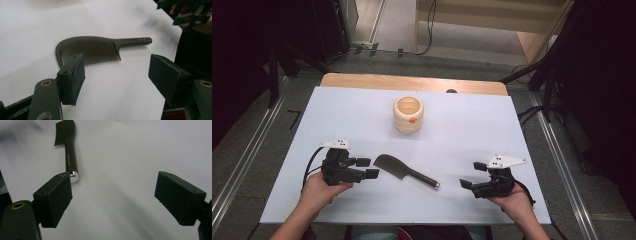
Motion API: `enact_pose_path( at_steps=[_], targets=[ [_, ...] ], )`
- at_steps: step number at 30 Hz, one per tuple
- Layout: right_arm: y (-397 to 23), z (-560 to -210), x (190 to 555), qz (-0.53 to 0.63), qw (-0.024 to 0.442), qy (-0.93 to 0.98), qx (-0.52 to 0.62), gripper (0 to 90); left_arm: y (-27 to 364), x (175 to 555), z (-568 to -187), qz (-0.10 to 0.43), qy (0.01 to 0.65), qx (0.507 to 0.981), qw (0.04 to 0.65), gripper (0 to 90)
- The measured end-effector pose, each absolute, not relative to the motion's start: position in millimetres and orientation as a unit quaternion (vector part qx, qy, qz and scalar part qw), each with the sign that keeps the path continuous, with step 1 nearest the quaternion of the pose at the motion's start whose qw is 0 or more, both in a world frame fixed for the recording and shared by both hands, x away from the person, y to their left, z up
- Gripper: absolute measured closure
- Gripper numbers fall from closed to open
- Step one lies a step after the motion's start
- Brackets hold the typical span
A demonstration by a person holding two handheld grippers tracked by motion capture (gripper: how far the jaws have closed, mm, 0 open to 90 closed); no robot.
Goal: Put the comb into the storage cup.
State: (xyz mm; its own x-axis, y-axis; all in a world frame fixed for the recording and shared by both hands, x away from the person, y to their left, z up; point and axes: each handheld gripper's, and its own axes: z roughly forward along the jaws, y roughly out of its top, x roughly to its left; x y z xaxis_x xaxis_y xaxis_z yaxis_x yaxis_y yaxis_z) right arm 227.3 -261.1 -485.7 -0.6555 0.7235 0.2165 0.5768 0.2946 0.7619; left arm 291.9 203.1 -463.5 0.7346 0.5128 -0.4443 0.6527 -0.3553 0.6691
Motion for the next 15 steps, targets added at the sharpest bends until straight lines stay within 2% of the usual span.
enact_pose_path(
  at_steps=[15],
  targets=[
    [-254,-481,230,0.451,0.068,0.794,0.401,12.6,217,285,-464,-0.057,0.352,0.813,0.461,27.7]
  ],
)
